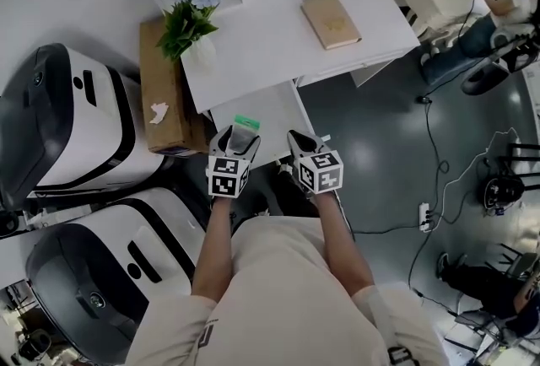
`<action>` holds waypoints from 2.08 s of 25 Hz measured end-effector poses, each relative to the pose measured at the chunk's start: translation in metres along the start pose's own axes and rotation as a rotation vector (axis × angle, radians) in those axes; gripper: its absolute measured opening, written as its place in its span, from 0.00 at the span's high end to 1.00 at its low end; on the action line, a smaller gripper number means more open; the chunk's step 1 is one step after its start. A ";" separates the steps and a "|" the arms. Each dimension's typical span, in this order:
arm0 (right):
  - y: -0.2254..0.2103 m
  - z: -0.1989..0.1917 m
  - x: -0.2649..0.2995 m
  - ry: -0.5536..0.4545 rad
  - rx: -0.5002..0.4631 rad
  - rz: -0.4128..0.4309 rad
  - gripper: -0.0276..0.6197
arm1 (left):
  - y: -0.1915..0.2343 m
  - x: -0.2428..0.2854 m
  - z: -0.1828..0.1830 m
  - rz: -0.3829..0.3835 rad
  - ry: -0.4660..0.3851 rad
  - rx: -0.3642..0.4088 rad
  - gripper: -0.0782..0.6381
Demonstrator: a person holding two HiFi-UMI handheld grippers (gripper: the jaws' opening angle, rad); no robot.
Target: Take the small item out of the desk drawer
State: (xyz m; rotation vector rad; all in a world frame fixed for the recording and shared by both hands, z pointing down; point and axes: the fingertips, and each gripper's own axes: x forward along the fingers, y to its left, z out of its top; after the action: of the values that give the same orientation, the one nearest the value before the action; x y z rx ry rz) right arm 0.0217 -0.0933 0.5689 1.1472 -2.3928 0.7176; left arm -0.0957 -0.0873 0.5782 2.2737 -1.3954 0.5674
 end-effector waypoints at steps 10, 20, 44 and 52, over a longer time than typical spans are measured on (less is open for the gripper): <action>-0.001 -0.002 -0.008 -0.017 0.014 -0.005 0.92 | -0.002 -0.010 0.000 -0.008 -0.005 0.005 0.43; 0.004 -0.003 -0.011 -0.011 -0.005 0.003 0.92 | -0.004 -0.010 0.000 -0.014 -0.007 0.011 0.43; -0.004 -0.005 -0.011 -0.014 0.018 -0.034 0.92 | -0.011 -0.009 -0.002 -0.043 -0.009 0.035 0.43; 0.000 -0.009 -0.008 0.000 0.013 -0.025 0.92 | -0.012 -0.010 -0.004 -0.045 -0.006 0.039 0.43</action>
State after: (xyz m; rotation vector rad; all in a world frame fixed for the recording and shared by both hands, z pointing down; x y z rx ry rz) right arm 0.0277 -0.0833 0.5717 1.1799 -2.3732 0.7268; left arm -0.0897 -0.0730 0.5749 2.3330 -1.3430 0.5786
